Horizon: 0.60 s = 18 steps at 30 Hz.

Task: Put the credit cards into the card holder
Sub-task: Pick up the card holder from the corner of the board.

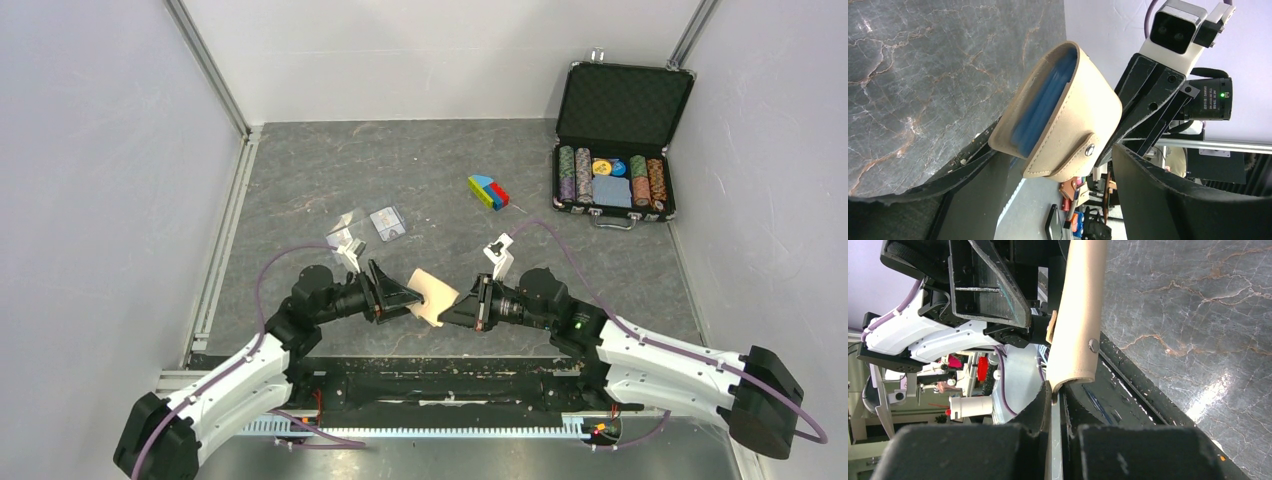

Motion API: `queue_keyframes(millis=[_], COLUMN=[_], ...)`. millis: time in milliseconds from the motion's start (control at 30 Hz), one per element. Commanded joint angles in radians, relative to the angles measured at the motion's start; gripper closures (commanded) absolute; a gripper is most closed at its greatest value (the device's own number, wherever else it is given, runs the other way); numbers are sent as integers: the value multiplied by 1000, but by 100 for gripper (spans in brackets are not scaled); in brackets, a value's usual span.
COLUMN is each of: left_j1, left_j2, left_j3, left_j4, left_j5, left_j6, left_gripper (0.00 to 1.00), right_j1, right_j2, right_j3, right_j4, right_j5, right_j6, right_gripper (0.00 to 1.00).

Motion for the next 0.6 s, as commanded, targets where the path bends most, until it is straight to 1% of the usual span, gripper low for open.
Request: queue_keyframes(millis=[0,67,167,267,333,367,400,433,467,567], left_j1=[-4,-4,-4,-4,-4,-4,-4,-4,-4,-3], left_j2=[13,26,53,80,97,105,113,118,120,114], left_j3=[-35,-52,-61,-72,-74,-74,-75,-77,-81,-95], left_j4=[196,265,324,369,369,371,370,367,366,340], left_j5=[-19,-20,-14,-16,-17,-16,-16,-21,-26,-62], left_j6=[-97,-121,-134,-146,-145,-142,-139,-138,-139,-148], left_gripper=[21,22,25,30,31,30,27,22,18,13], right_j1=[2,2,2,2,2,2,2,2,2,1], right_j2=[-25,-26,-31,-35,-34,-36,-36,-38,-37,-36], right_j3=[47,41,21,14,22,26,29,36,42,54], right_j4=[20,38,95,127,123,123,120,110,100,74], right_j5=[0,-12,-25,-30,-32,-32,-30,-27,-24,-25], right_j6=[19,26,56,75,75,73,72,68,64,54], right_gripper=[100,100,100,100,100,100,100,100,100,100])
